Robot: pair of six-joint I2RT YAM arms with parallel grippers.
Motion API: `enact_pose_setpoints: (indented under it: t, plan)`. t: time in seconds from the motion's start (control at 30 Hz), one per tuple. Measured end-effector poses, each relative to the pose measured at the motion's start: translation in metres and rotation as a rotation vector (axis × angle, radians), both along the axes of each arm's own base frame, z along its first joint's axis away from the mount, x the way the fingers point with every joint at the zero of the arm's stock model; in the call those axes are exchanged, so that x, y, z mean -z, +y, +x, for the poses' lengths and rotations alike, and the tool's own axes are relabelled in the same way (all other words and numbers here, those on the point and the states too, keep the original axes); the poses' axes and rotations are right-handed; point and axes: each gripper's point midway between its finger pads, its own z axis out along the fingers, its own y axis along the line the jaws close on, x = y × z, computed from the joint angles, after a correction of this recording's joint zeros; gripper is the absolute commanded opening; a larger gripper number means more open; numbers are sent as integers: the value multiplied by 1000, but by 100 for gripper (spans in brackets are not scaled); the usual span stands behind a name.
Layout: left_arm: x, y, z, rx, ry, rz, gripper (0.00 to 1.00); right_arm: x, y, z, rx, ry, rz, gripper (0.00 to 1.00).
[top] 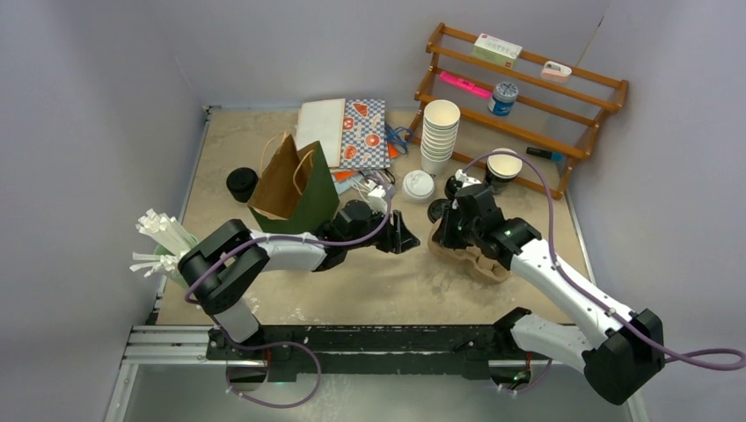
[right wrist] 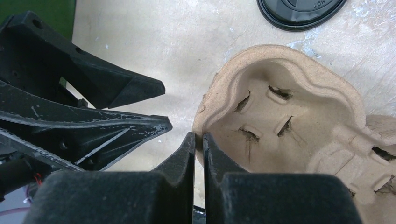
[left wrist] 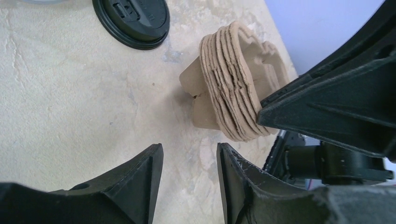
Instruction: Pack the takeout coffee
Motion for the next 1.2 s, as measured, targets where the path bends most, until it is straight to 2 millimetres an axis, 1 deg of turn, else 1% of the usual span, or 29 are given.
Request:
enact_pose_setpoints:
  t: [0.17, 0.27, 0.37, 0.5, 0.6, 0.73, 0.97, 1.2]
  plan:
    - [-16, -1, -7, 1, 5, -111, 56, -8, 1, -2, 5, -18, 28, 0]
    - [-24, -3, -12, 14, 8, -168, 57, -11, 2, -2, 7, -22, 41, 0]
    - [-35, -6, -14, 30, 5, -217, 57, -12, 2, -3, 8, -21, 44, 0]
    - [-45, -9, -14, 36, -2, -257, 49, -11, 2, -3, 8, -20, 45, 1]
    - [-46, -10, -14, 35, -1, -266, 49, -12, 2, -3, 8, -21, 45, 1]
    - [-43, -10, -12, 29, 18, -270, 48, -11, 2, -3, 8, -19, 44, 1]
    - [-41, -12, -4, 15, 43, -276, 48, -12, 2, -3, 6, -20, 42, 0]
    - [-37, -19, 5, 16, 73, -284, 48, -12, 1, -4, 2, -21, 39, 0]
